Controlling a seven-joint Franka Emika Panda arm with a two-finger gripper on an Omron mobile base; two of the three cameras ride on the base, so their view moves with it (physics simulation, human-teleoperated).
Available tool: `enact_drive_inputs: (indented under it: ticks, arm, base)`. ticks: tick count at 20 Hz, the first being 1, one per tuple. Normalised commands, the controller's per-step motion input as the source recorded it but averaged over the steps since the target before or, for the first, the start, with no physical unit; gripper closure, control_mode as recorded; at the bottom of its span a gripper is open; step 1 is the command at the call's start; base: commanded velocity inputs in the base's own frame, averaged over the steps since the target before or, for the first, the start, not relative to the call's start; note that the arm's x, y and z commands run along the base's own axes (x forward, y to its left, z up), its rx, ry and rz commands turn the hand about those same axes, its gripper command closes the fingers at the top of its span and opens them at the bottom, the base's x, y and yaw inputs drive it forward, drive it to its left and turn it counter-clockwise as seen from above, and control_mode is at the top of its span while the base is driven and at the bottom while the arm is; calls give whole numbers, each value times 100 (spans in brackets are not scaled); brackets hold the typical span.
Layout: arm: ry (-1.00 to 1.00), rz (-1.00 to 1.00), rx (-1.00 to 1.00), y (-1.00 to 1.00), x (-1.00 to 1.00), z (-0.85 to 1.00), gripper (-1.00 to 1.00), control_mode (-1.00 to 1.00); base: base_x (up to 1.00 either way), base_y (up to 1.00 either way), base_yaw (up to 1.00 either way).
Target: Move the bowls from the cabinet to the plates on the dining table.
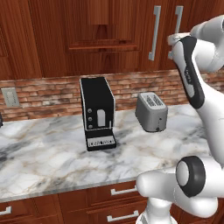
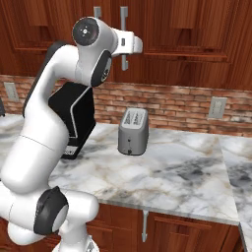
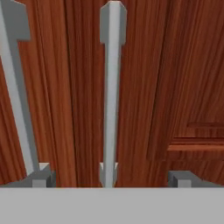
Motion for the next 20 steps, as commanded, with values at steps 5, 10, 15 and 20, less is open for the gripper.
enact_drive_inputs:
  ticks: [5, 10, 15, 20]
  arm:
    - [0, 0, 0, 0, 55, 0, -100, -100]
    - [0, 0, 0, 0, 43, 0, -100, -100]
    - [0, 0, 0, 0, 45, 0, -100, -100]
    - [0, 0, 0, 0, 49, 0, -100, -100]
  base:
    - [0, 0, 0]
    - [0, 0, 0]
    - [0, 0, 0]
    - [0, 0, 0]
